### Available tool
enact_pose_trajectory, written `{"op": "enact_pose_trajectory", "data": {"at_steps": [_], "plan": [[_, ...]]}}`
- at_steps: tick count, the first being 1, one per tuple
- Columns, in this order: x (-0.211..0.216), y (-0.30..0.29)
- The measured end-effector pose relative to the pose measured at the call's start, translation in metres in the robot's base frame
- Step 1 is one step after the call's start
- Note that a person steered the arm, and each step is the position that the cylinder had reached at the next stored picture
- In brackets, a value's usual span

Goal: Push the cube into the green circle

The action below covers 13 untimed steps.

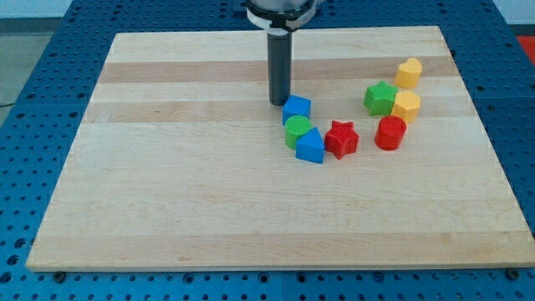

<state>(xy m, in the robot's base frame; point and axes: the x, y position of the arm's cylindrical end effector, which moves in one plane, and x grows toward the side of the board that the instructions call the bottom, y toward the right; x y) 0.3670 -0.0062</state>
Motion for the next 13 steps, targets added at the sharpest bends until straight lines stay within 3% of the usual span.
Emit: {"op": "enact_pose_trajectory", "data": {"at_steps": [2,3,5,9,13], "plan": [[0.019,-0.021],[-0.008,-0.02],[-0.02,0.037],[0.011,0.01],[0.011,0.031]]}}
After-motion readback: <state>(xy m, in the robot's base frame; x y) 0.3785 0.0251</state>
